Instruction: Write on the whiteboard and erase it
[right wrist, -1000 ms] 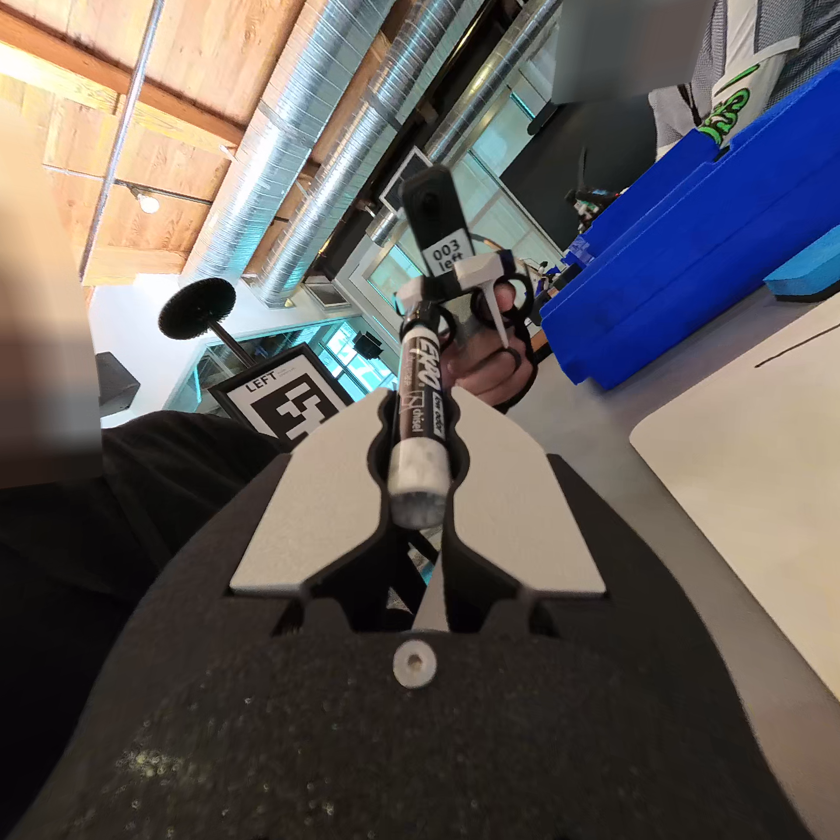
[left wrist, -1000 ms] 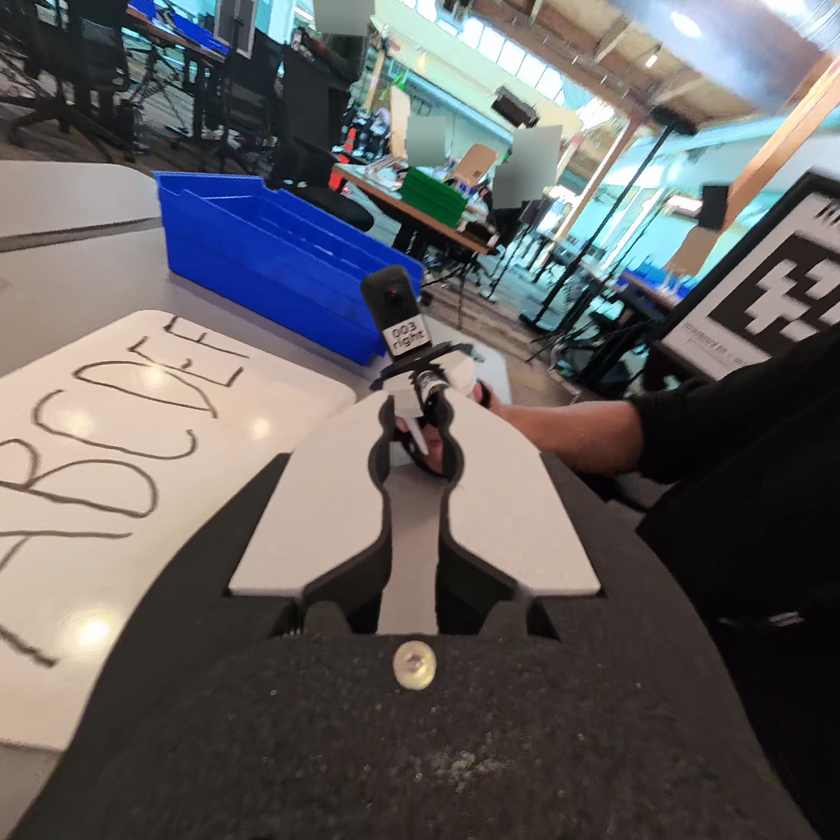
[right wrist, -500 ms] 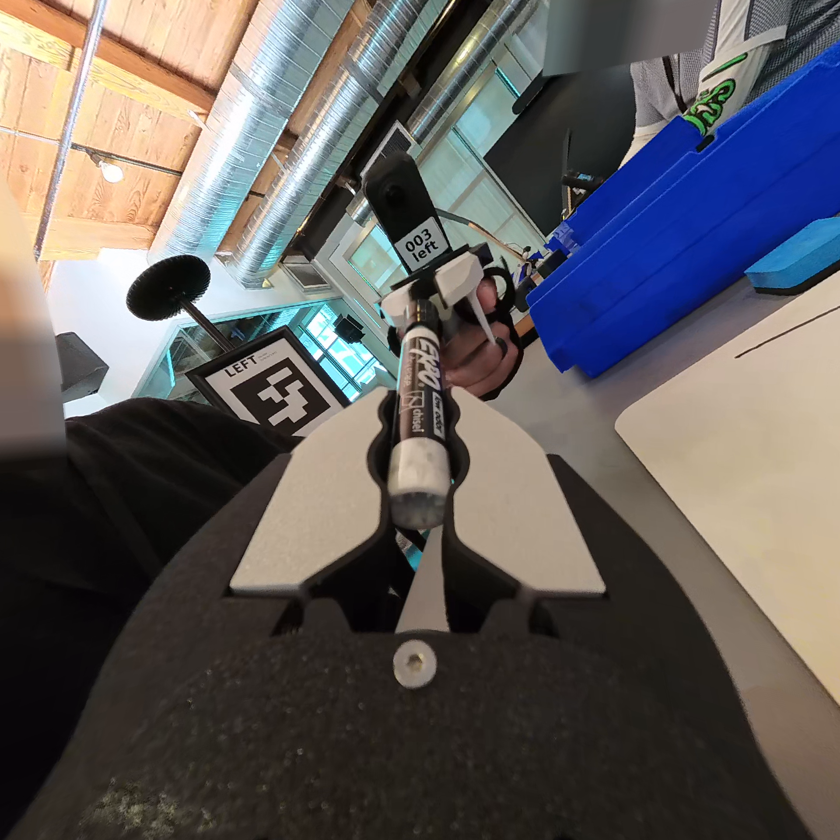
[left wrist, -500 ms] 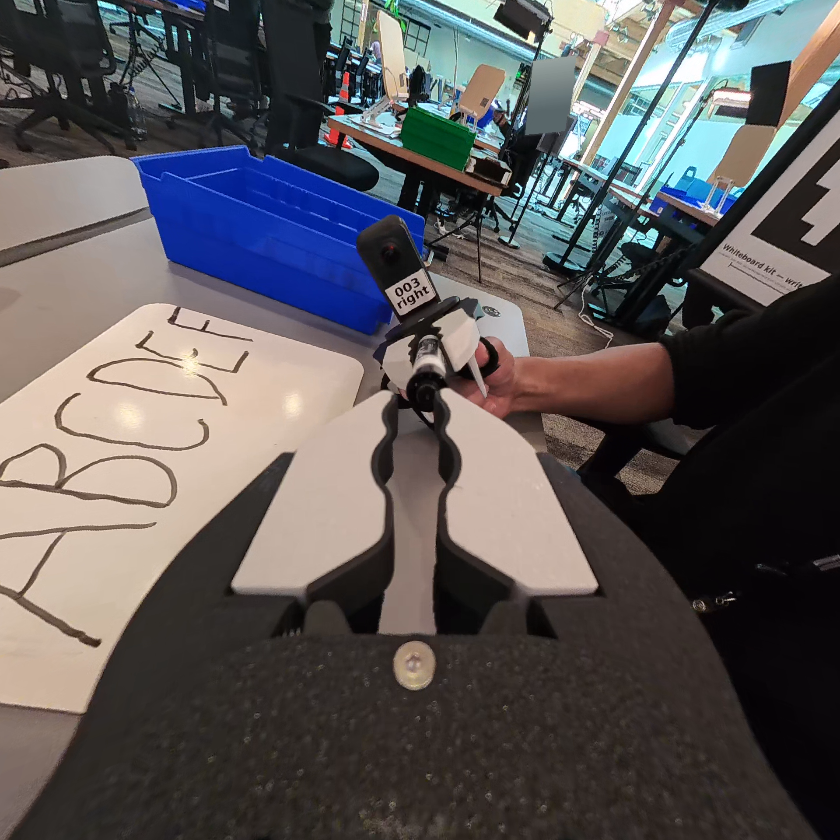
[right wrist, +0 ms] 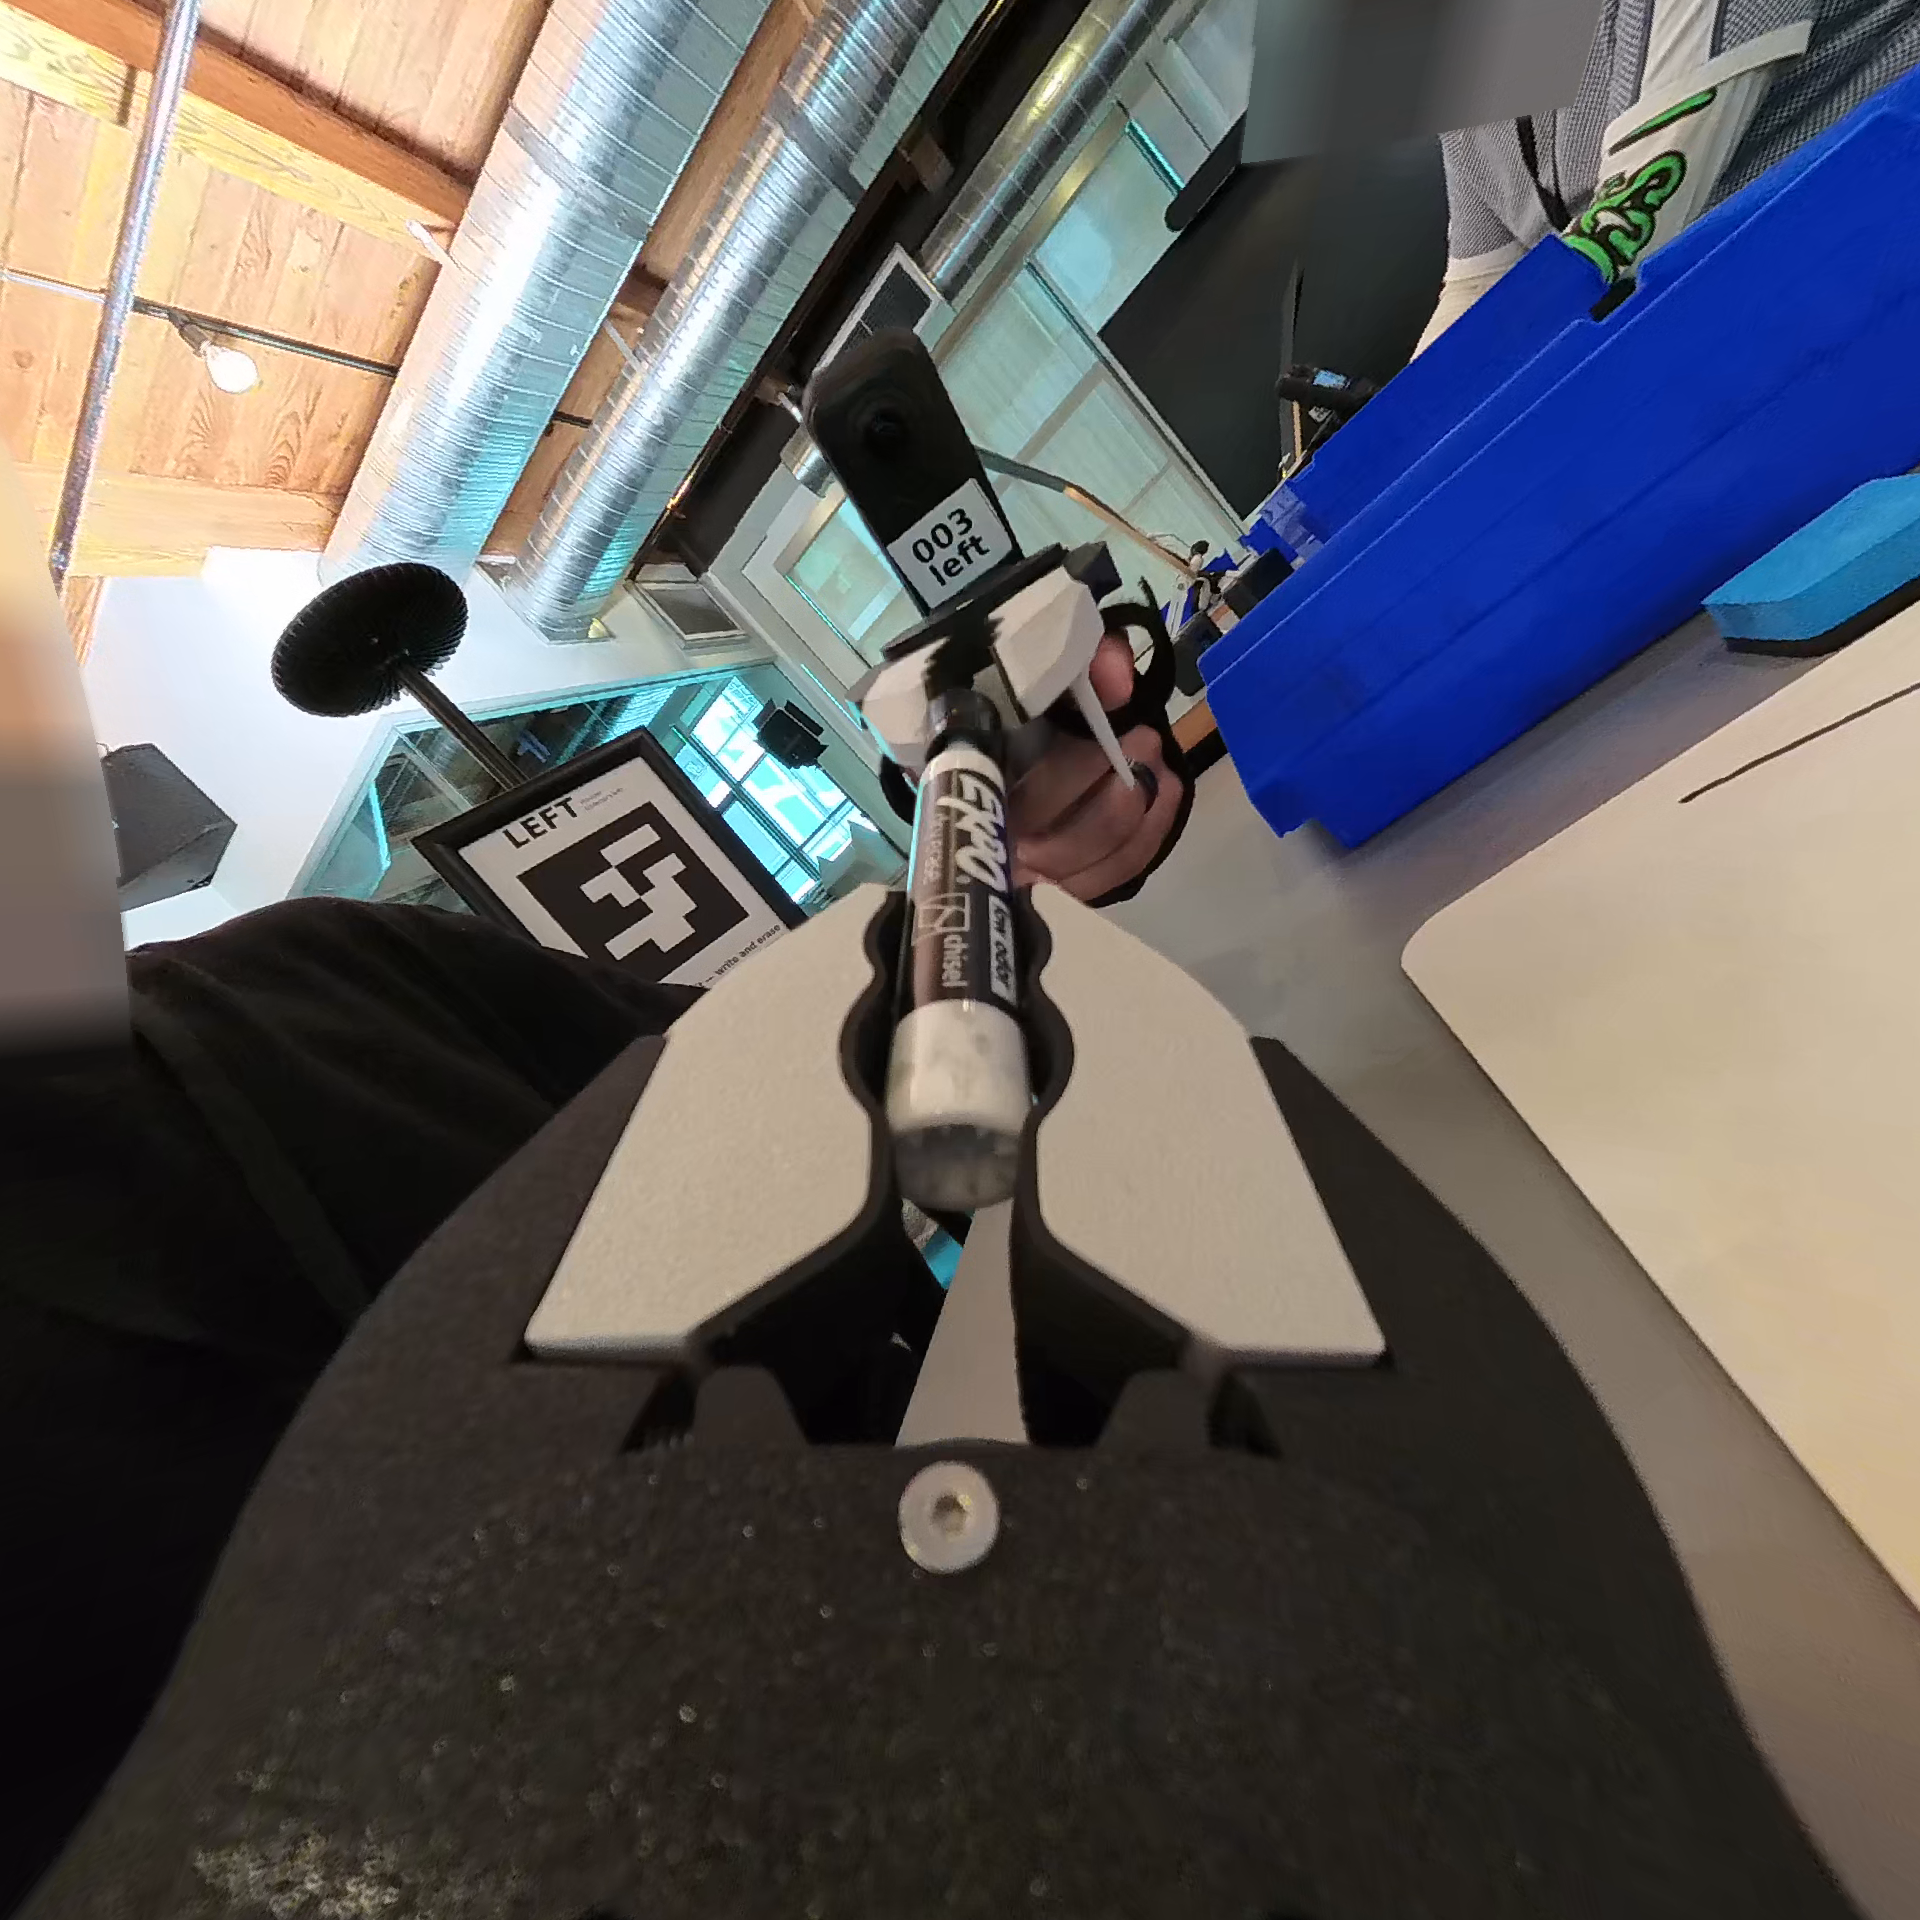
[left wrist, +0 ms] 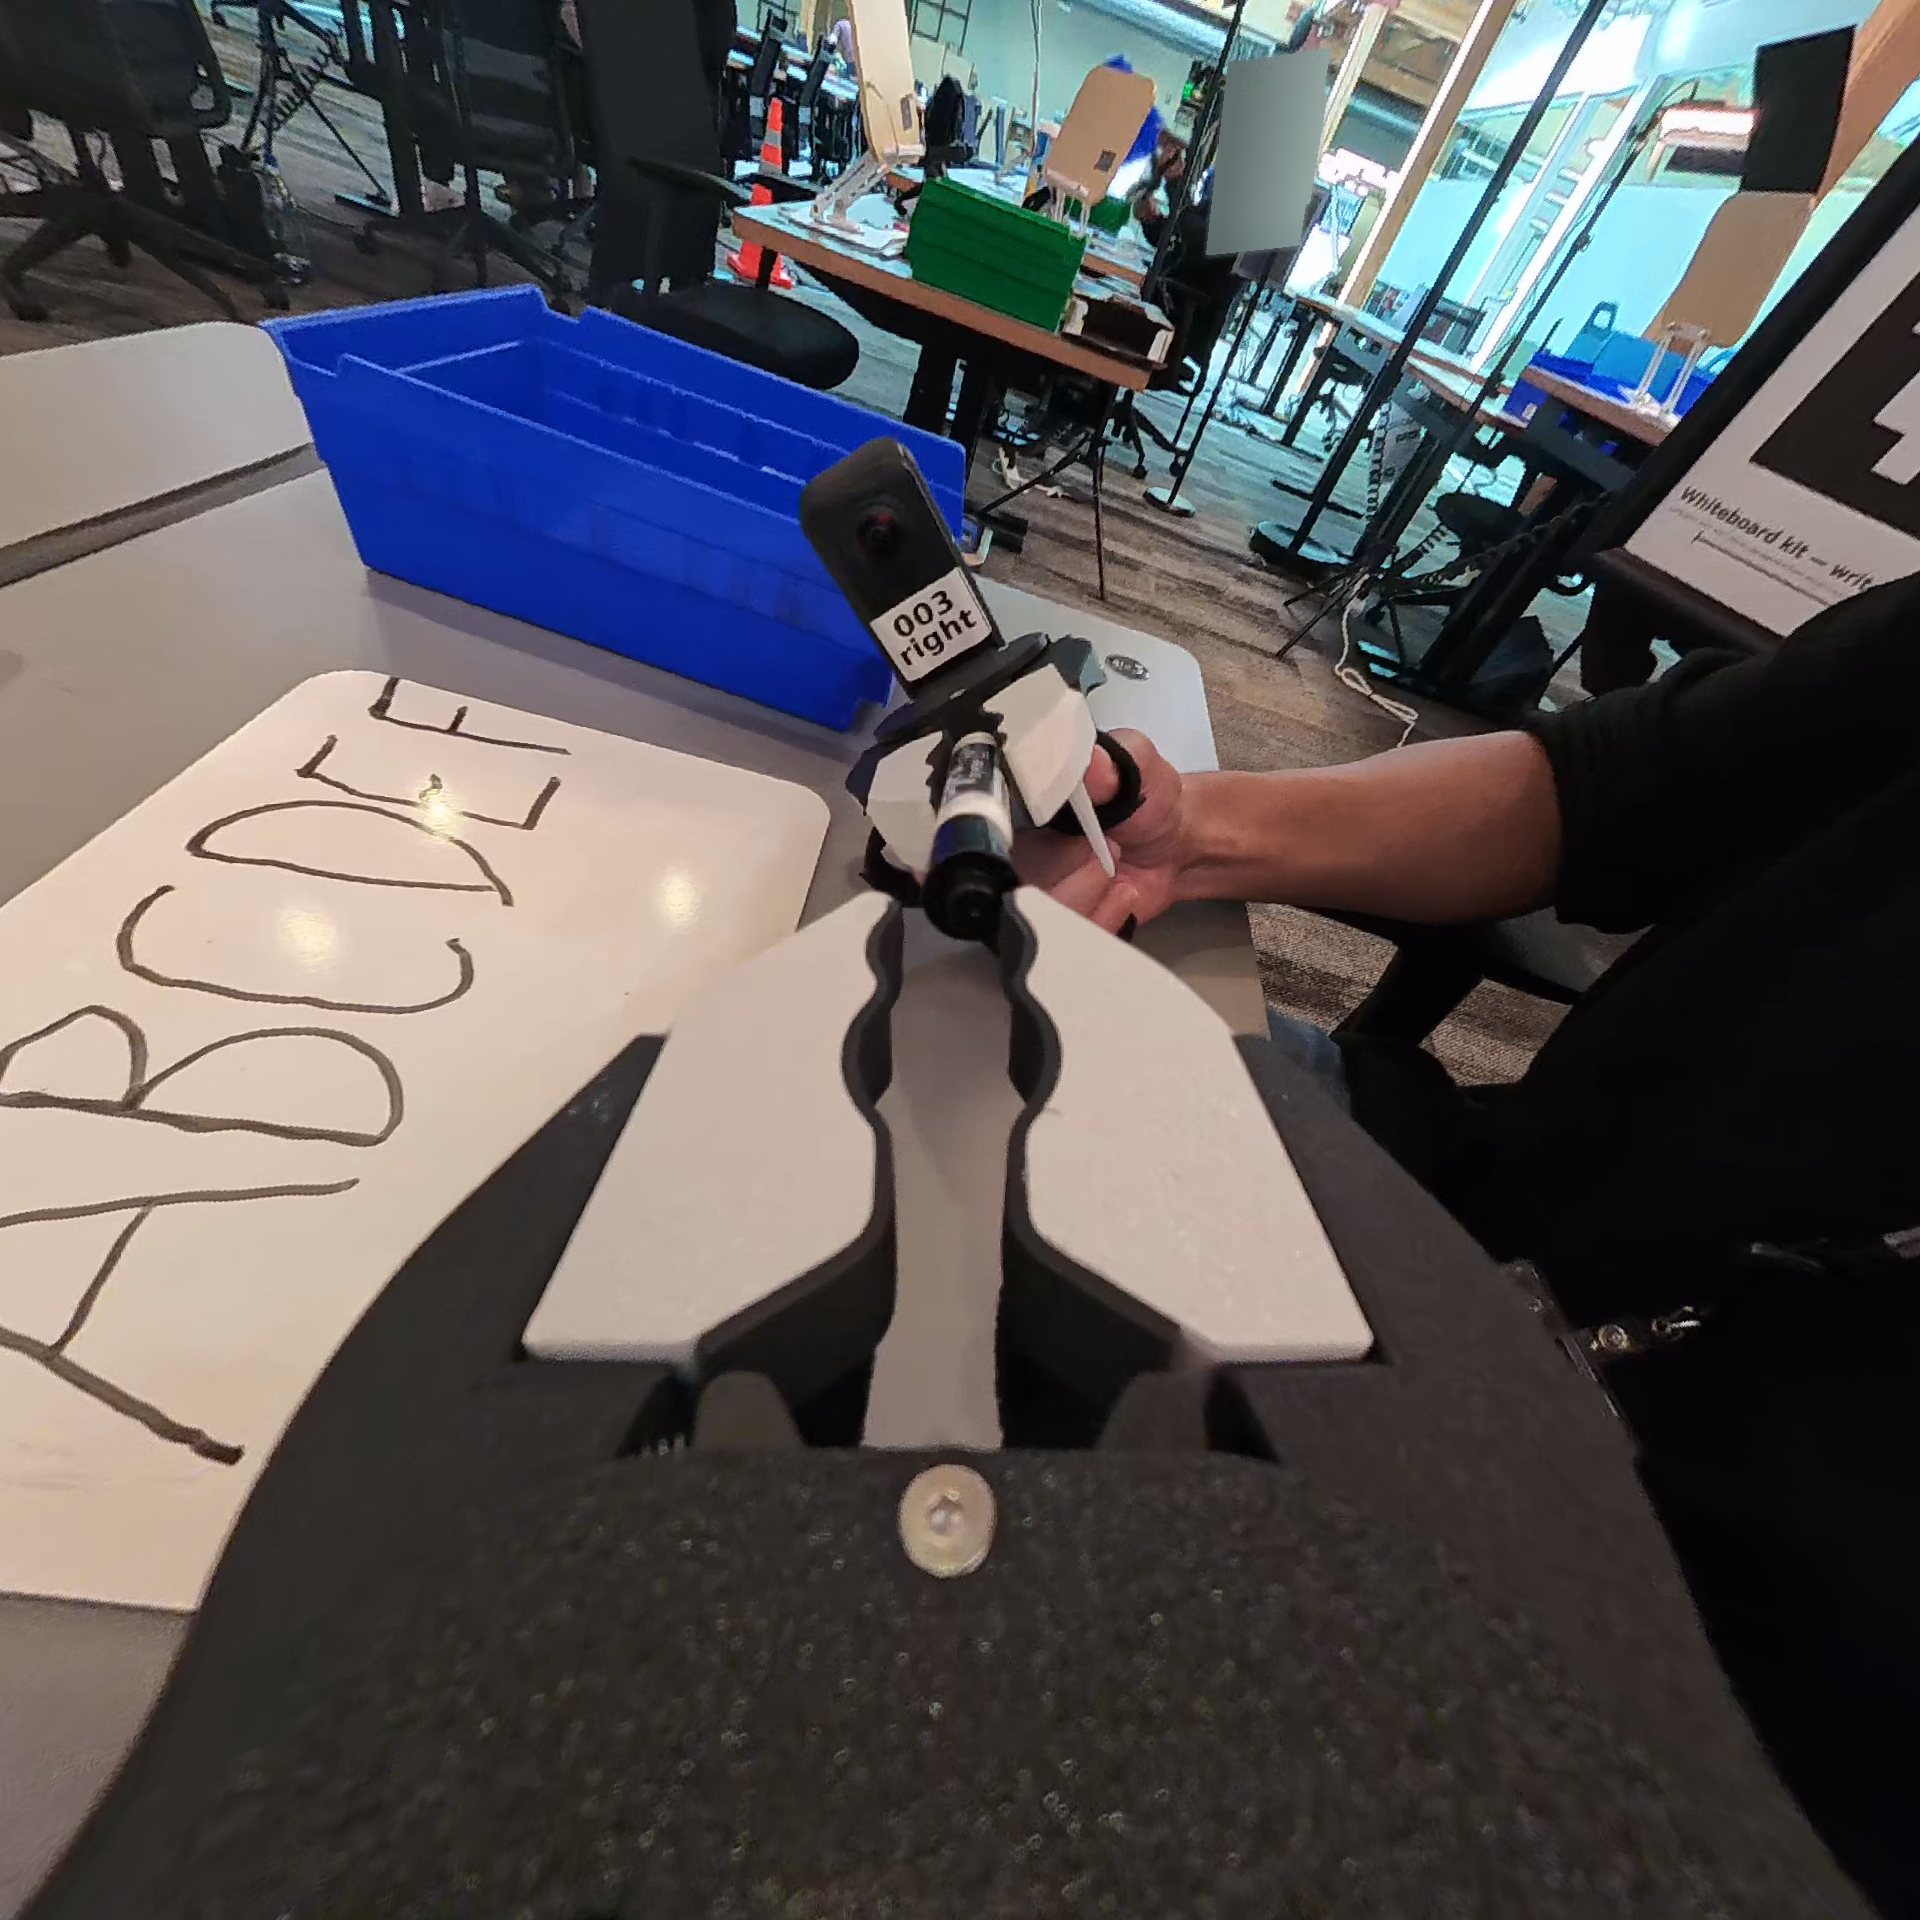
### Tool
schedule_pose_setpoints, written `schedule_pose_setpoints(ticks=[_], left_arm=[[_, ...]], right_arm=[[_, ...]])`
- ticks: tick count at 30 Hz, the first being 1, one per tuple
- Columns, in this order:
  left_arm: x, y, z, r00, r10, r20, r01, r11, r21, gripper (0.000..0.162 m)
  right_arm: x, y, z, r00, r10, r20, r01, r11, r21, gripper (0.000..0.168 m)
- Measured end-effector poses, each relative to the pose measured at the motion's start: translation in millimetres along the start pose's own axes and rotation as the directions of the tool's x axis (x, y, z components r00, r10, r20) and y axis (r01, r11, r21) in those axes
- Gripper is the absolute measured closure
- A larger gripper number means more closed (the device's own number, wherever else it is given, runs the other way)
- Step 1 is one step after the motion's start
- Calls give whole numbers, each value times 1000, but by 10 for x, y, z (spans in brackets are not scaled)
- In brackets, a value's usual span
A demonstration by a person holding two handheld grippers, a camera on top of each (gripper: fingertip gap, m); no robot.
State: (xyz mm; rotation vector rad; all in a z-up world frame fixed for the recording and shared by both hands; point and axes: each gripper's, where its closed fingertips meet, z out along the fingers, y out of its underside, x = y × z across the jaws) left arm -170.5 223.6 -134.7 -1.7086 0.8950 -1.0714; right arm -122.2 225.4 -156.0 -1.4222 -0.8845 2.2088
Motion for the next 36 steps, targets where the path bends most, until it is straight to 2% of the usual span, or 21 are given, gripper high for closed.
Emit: schedule_pose_setpoints(ticks=[2,14,20,23,26,28,31,34,35,36], left_arm=[[17,-16,-3,1000,-3,-13,3,1000,12,153],[59,249,100,996,-15,-89,8,997,-73,154],[-1,331,108,997,-31,-74,24,995,-95,154],[-9,446,141,998,-12,-57,2,985,-170,154],[3,378,137,998,-24,-66,16,992,-123,154],[-8,432,133,998,-3,-63,-9,984,-176,154],[0,390,133,996,-33,-79,24,992,-120,154],[16,198,95,998,-47,-44,46,999,-28,154],[38,143,71,998,-56,-18,57,998,3,154],[-16,102,31,995,-75,63,73,997,36,154]], right_arm=[[0,-2,-1,1000,2,2,-2,1000,0,149],[54,161,-114,996,-56,-75,46,991,-129,149],[117,182,-115,990,-75,-120,57,988,-147,149],[165,255,-97,984,-96,-150,64,977,-204,149],[147,220,-88,984,-103,-145,77,981,-176,149],[167,248,-90,981,-109,-158,77,977,-198,149],[153,223,-88,982,-112,-151,82,979,-189,149],[56,108,-47,965,-186,-183,156,974,-164,149],[-1,71,-27,955,-223,-197,193,968,-160,149],[-29,27,-26,934,-270,-236,239,959,-152,149]])
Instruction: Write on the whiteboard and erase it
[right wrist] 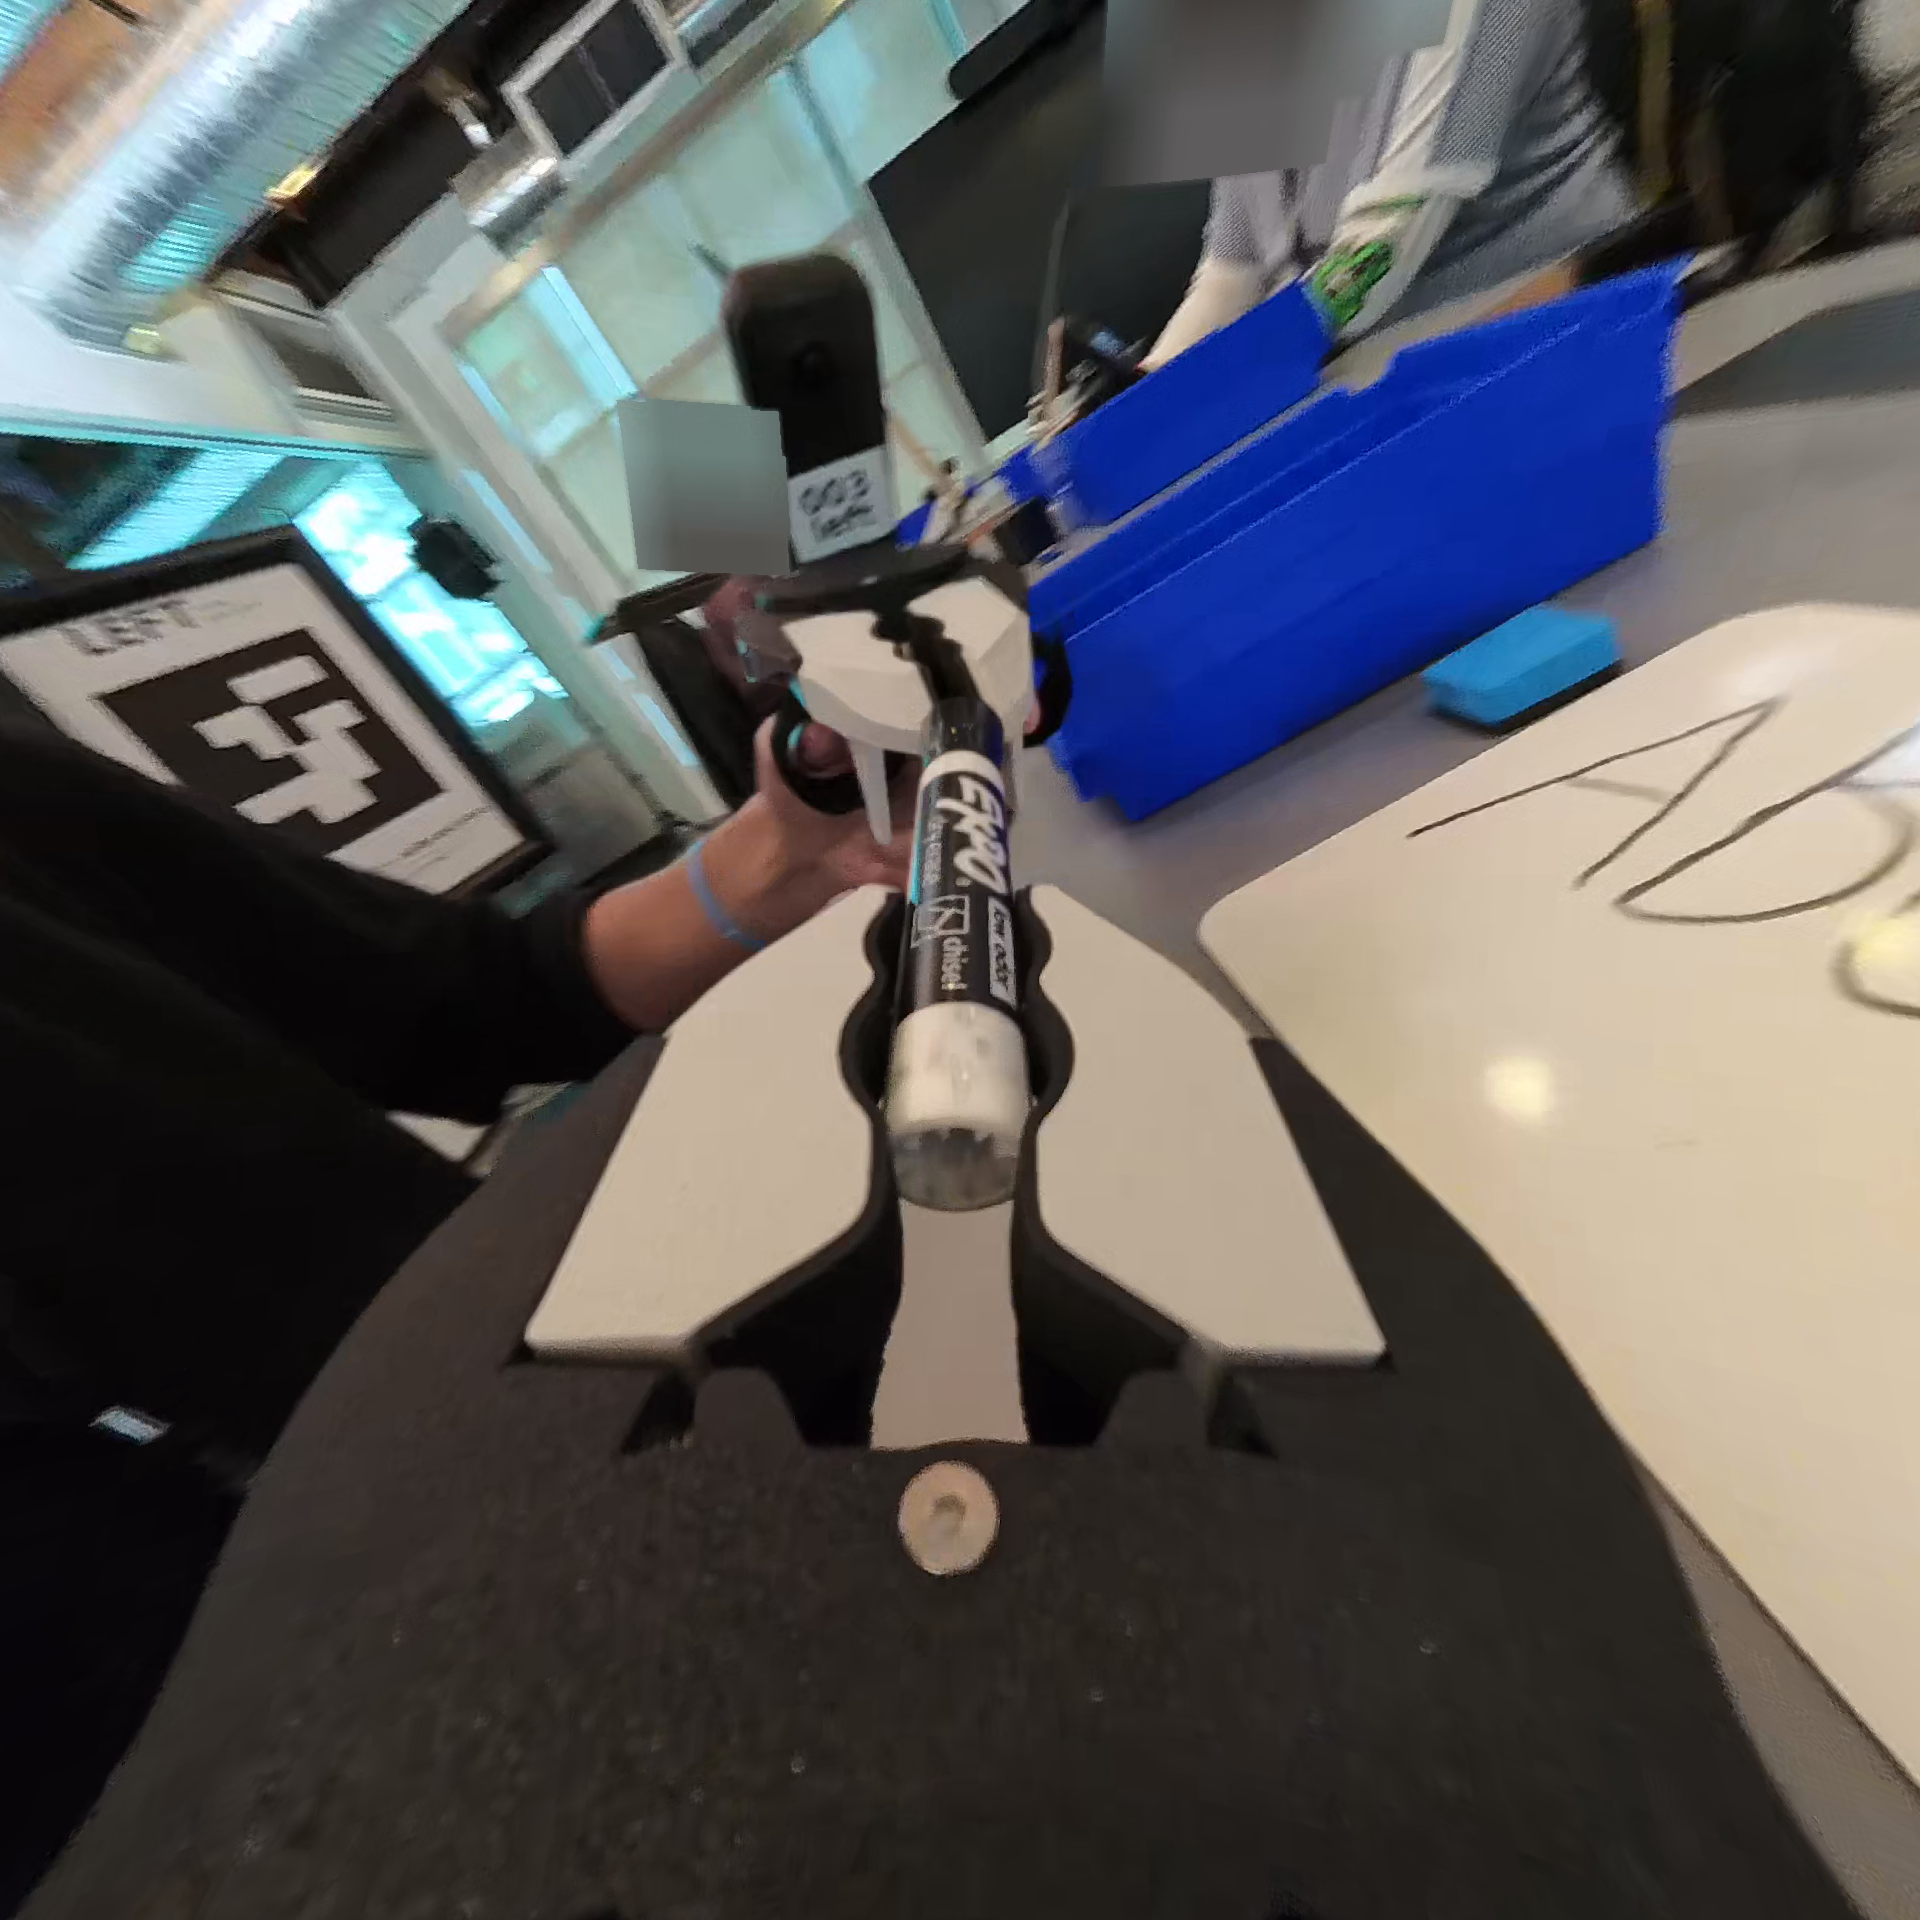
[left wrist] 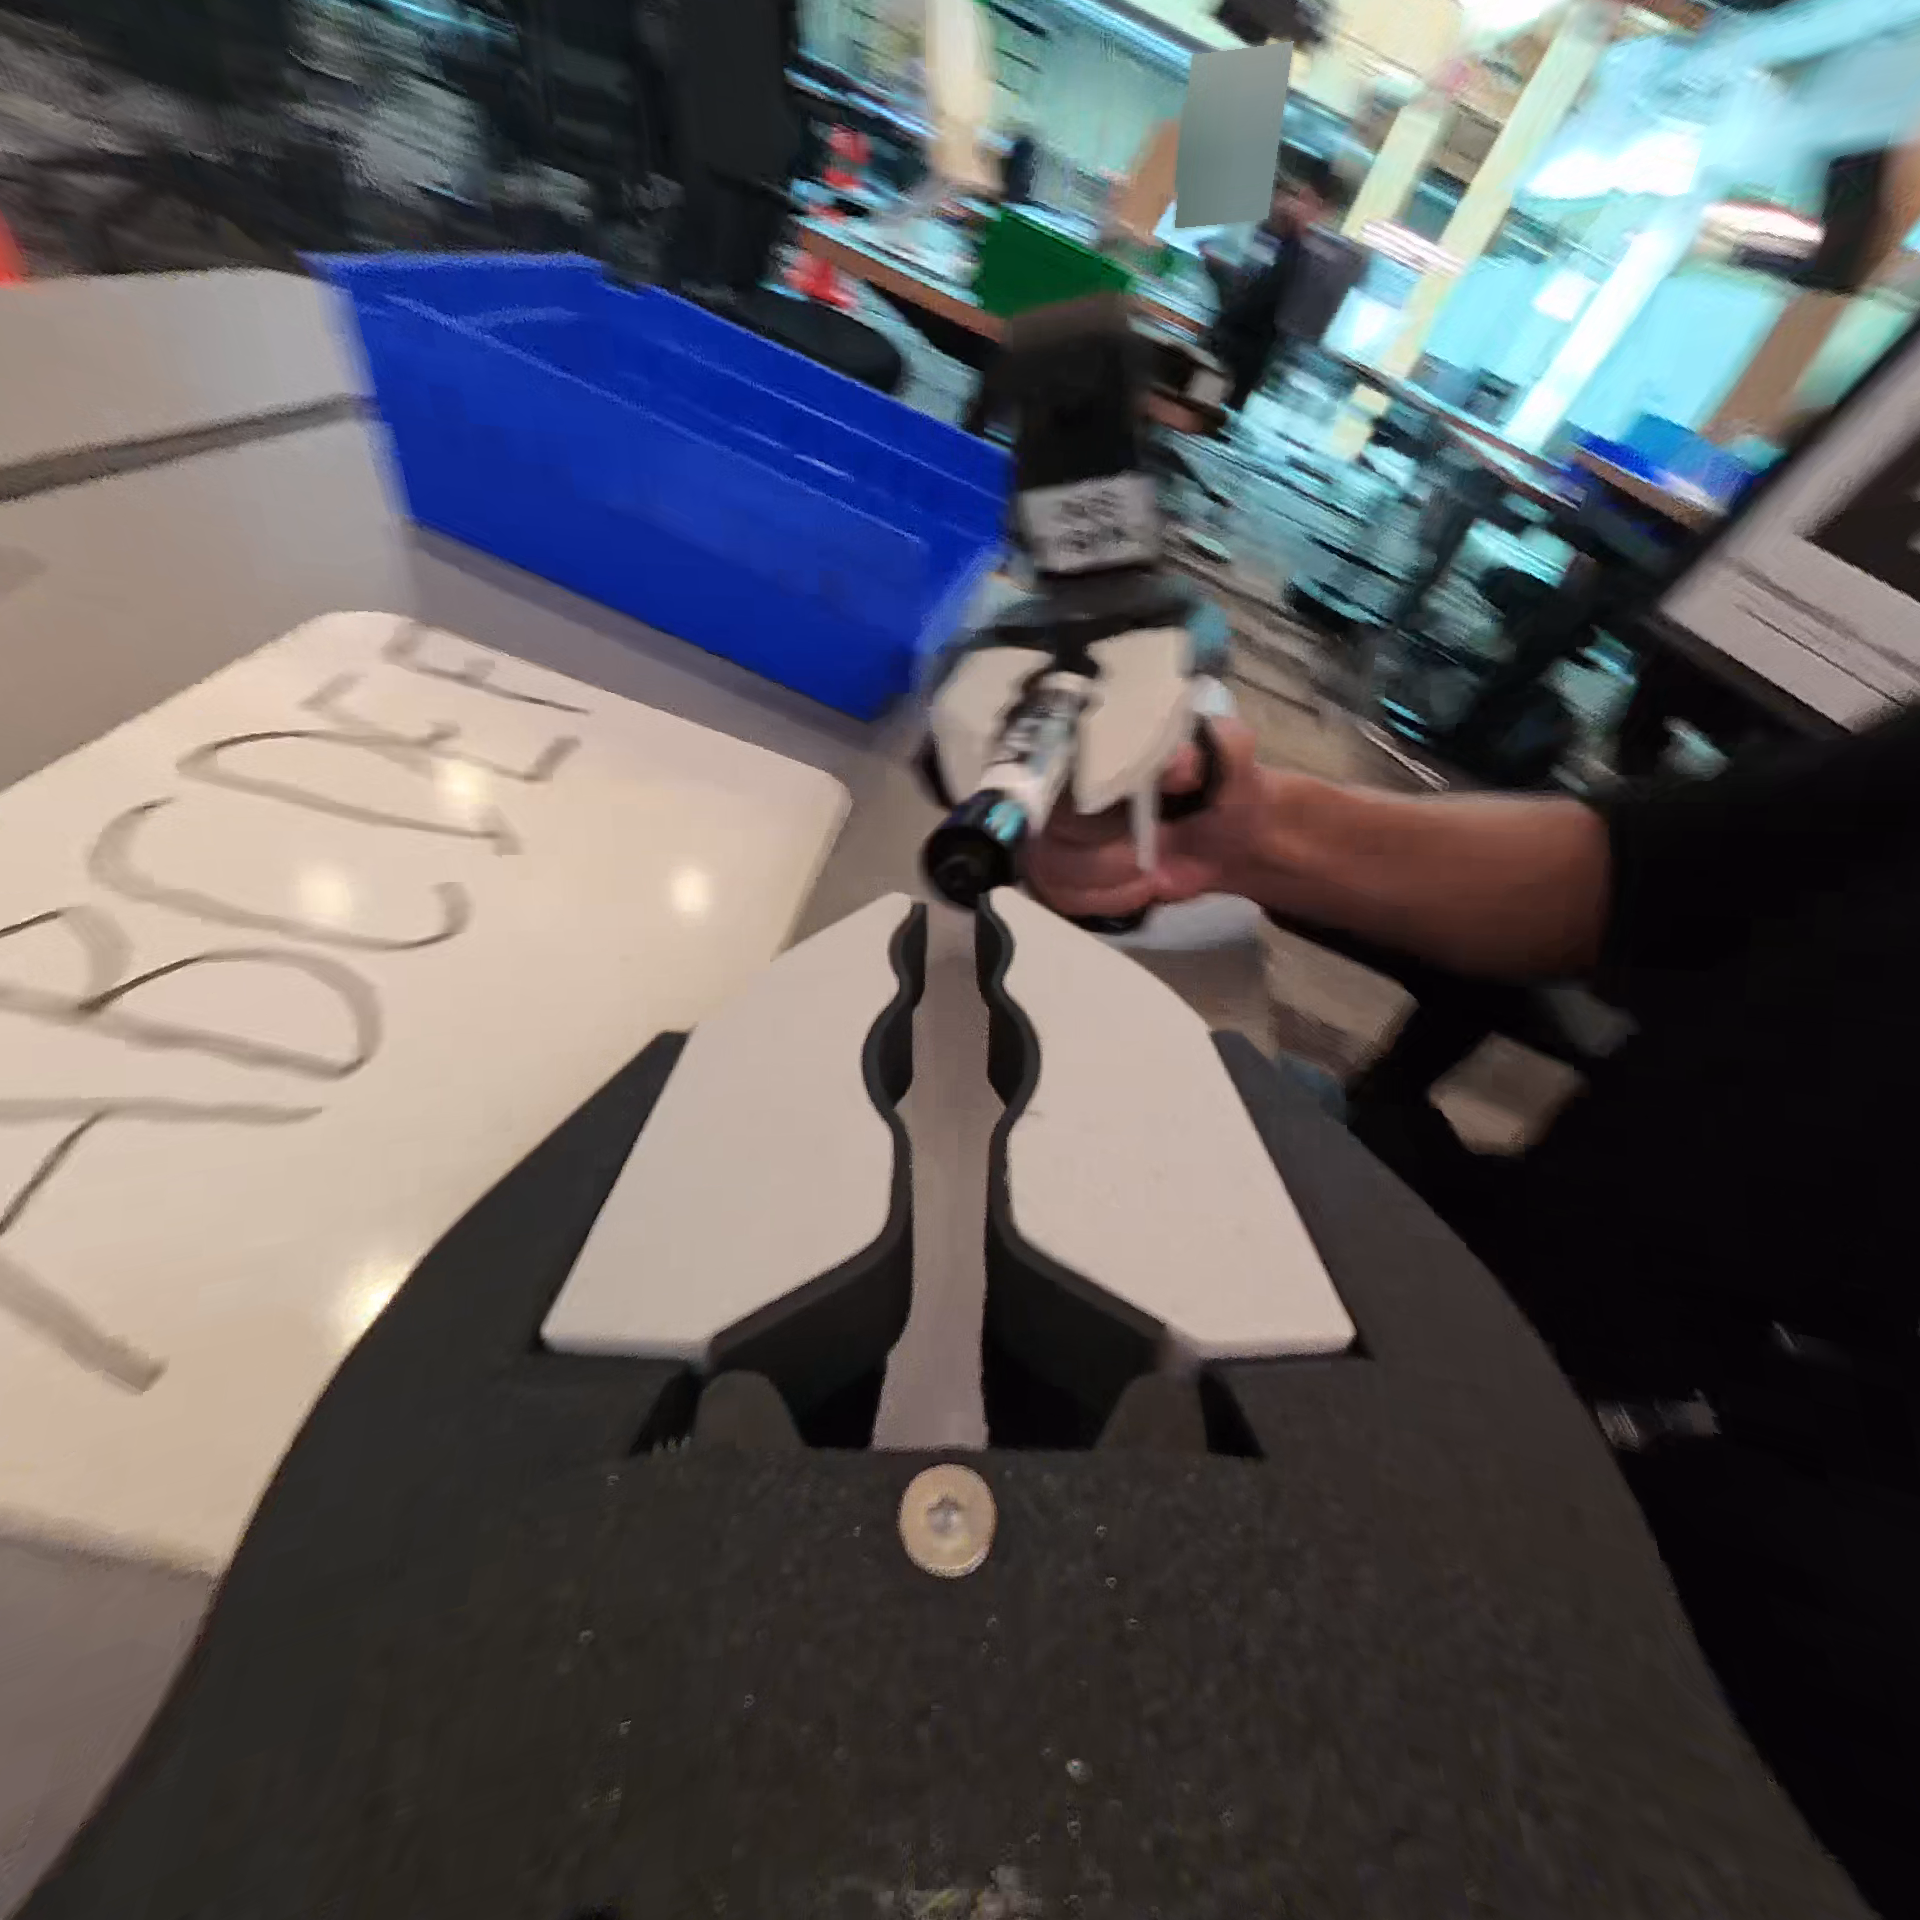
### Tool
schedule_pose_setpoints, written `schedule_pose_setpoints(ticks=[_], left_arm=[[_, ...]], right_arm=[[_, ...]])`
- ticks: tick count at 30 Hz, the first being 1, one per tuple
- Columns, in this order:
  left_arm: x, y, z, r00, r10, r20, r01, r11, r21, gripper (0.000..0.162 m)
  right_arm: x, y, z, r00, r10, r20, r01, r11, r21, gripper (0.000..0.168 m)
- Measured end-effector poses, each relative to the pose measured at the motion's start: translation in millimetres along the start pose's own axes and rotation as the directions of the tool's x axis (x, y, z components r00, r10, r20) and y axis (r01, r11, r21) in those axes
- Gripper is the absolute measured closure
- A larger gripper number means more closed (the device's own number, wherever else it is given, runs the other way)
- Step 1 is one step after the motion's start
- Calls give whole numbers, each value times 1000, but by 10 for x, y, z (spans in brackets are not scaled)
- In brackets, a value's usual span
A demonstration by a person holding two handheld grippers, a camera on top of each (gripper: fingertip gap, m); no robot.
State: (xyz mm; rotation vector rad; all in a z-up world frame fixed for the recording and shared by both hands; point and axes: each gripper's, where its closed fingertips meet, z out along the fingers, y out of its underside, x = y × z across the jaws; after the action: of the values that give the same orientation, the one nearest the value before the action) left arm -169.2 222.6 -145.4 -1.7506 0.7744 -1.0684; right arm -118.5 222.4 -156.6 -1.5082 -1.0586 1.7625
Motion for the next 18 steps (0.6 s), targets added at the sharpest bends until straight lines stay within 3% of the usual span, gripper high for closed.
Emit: schedule_pose_setpoints(ticks=[2,5,6,10,18], left_arm=[[-219,8,-155,970,-91,224,74,994,83,134],[-540,397,-454,809,-205,550,139,977,159,117],[-567,528,-490,772,-203,602,137,979,153,110],[-601,627,-460,716,-70,694,76,997,22,98],[-566,623,-440,739,-56,672,62,998,15,100]], right_arm=[[-5,-35,-65,993,-68,-93,69,998,6,149],[159,-7,-220,934,-200,-296,198,980,-39,149],[230,-4,-262,909,-226,-350,221,974,-56,149],[416,52,-323,850,-280,-447,252,960,-122,149],[493,145,-318,804,-357,-475,286,933,-217,149]])
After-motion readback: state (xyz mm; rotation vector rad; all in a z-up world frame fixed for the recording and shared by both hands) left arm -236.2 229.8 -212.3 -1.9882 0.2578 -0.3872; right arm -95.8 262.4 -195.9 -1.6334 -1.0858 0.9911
